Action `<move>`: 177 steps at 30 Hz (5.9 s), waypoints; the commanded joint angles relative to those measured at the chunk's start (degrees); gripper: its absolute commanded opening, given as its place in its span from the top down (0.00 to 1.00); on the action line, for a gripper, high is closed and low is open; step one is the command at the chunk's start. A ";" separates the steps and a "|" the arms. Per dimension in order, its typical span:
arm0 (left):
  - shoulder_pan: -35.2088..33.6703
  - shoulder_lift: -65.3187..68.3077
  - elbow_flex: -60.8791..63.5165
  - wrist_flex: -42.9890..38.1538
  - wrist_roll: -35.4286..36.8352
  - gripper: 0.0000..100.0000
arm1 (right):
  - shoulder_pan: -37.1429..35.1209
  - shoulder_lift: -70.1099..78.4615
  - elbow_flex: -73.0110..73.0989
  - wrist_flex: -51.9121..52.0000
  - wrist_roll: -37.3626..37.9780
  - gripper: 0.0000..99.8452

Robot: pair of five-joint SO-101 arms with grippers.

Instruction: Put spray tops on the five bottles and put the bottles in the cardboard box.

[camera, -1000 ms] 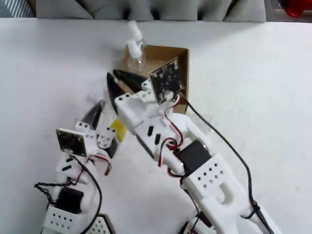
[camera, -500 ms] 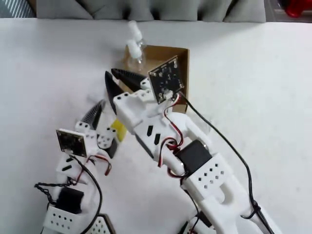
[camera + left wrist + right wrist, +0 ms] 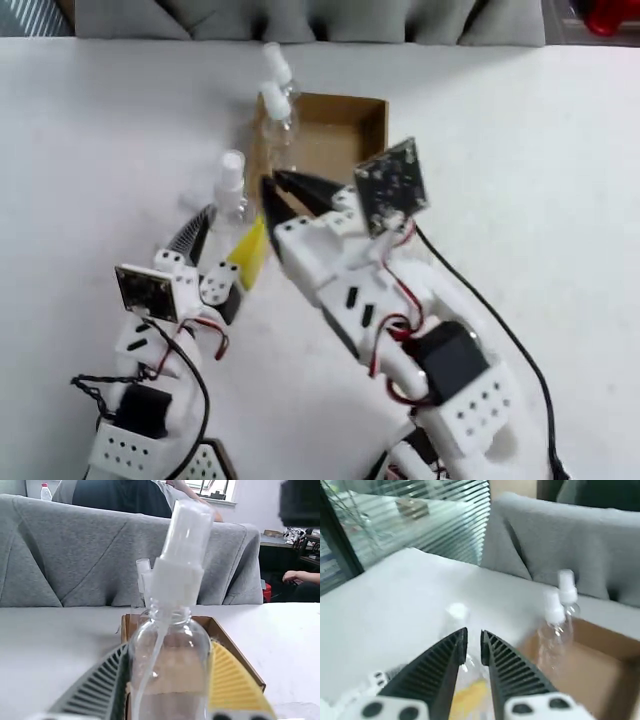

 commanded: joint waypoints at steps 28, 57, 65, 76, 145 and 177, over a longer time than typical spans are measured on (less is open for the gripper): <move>-12.09 33.45 -20.48 -2.90 10.99 0.98 | -8.22 -13.23 36.84 -15.08 8.44 0.98; -12.18 42.68 -20.84 -13.19 17.76 0.98 | -20.62 -12.70 57.58 -52.88 8.44 0.98; -6.11 27.56 -20.40 -1.32 17.41 0.98 | -20.53 -12.70 57.58 -51.47 8.79 0.98; 1.98 12.44 -17.93 10.73 9.93 0.98 | -17.10 -12.70 57.49 -51.56 8.53 0.98; -5.49 33.80 -27.78 -7.74 0.44 0.98 | 17.01 -12.62 52.75 -48.75 8.44 0.98; -2.33 83.21 -37.01 -42.64 0.44 0.98 | 18.68 23.25 40.70 -63.87 8.44 0.98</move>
